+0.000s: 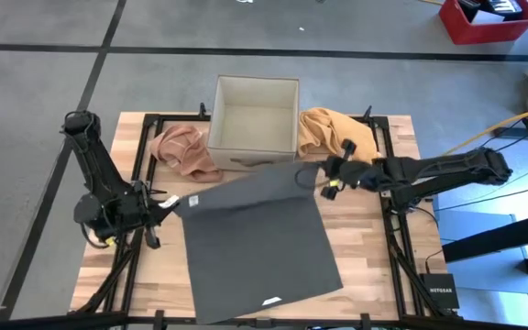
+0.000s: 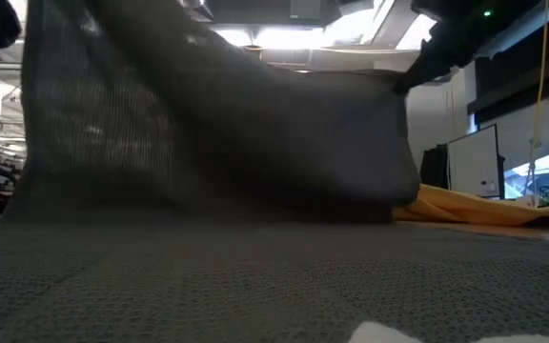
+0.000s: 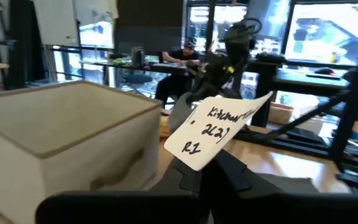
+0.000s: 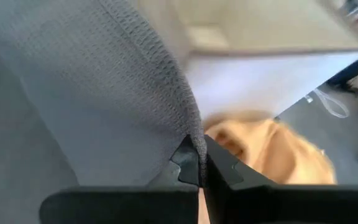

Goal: Fold towel
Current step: Fold the dark gray towel

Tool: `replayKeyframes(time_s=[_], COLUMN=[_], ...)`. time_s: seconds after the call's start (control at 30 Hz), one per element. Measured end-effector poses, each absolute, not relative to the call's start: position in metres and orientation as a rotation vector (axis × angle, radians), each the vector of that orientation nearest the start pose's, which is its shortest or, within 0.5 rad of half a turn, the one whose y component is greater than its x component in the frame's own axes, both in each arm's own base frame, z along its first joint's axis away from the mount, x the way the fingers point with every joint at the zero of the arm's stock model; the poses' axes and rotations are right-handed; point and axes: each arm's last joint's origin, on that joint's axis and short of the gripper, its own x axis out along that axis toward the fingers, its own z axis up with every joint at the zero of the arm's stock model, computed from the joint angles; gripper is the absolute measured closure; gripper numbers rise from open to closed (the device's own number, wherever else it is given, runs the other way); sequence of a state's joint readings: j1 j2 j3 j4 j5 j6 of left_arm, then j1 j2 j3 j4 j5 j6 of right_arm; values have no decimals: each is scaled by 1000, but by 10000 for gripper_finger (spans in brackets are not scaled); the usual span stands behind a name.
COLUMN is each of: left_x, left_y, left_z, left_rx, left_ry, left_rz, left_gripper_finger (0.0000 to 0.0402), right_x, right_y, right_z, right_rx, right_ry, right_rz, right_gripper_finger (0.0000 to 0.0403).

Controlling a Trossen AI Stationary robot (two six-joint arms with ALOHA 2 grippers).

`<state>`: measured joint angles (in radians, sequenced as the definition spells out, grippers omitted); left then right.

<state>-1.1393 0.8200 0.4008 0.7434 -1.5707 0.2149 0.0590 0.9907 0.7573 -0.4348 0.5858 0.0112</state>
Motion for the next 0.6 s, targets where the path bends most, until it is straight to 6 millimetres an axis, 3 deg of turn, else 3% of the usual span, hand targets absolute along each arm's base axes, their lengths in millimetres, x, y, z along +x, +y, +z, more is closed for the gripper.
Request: replayKeyframes(time_s=[0.33, 0.6], left_x=[86, 79], left_y=[-84, -72], left_z=[255, 258], left_rx=[-164, -192], left_ry=[-46, -55], left_rz=[556, 556], left_gripper_finger=[396, 396], right_x=[206, 182], right_y=[-27, -33], right_z=[286, 307], right_rx=[-285, -272], right_ry=[498, 391], right_rz=[-547, -559], right_gripper_finger=[399, 398])
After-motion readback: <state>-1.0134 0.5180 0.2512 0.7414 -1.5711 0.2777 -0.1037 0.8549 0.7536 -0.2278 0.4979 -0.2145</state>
